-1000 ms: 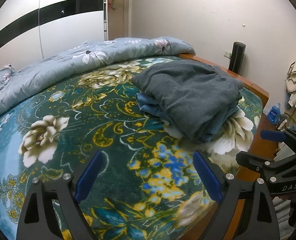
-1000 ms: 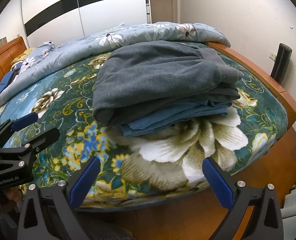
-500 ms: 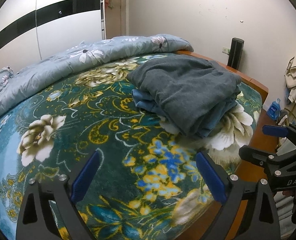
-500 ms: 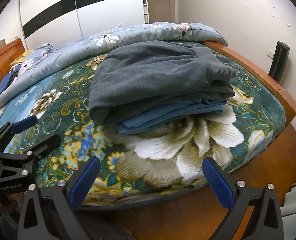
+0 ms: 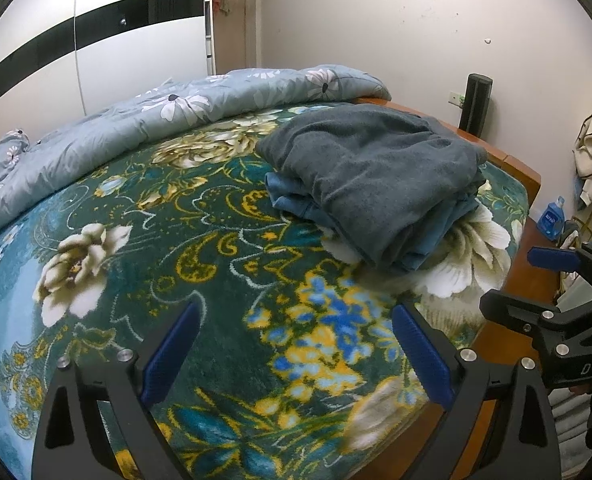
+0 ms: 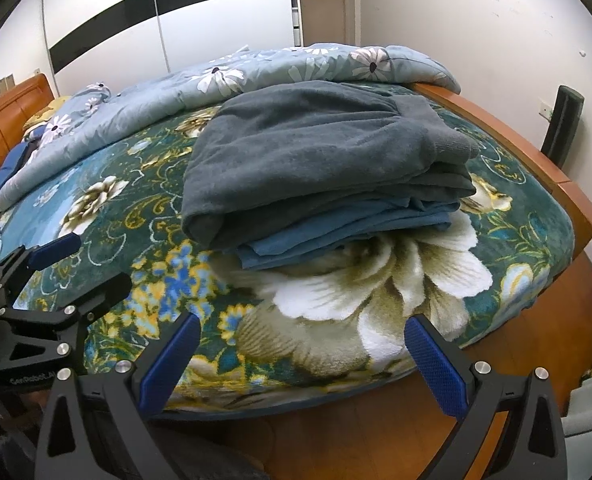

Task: Fold clothes

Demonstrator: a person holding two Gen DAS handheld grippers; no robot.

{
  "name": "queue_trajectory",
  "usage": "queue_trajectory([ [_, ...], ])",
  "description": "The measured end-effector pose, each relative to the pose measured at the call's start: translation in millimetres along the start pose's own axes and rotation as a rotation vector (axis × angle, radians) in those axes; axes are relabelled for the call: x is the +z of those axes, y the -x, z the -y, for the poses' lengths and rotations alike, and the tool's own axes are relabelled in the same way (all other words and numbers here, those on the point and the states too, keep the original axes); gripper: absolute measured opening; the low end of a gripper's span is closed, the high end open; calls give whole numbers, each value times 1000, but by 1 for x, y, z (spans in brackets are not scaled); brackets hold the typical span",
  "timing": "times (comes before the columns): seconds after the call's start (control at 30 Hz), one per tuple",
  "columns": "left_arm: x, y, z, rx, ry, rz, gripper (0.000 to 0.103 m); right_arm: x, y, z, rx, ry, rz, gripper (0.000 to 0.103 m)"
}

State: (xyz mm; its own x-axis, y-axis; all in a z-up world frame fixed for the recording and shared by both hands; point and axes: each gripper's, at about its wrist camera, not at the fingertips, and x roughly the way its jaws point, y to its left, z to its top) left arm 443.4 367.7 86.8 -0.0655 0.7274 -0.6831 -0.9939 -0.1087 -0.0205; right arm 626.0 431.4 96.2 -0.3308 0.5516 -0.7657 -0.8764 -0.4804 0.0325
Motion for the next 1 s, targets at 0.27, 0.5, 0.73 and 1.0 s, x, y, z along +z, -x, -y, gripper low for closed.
queue_trajectory([
  [0.27,-2,-3,3,-6,-4,-10,97,2,-1,1,-7,10,-9,103],
  [0.5,-2,-2,5,-5,-5,-4,97,2,-4,1,-1,10,-19,103],
  [0.73,-2,-4,4,-7,2,-9,97,3,-4,-1,1,18,-20,103],
  [1.0,-2,-2,3,-11,4,-1,98,4,-4,-2,0,24,-21,103],
])
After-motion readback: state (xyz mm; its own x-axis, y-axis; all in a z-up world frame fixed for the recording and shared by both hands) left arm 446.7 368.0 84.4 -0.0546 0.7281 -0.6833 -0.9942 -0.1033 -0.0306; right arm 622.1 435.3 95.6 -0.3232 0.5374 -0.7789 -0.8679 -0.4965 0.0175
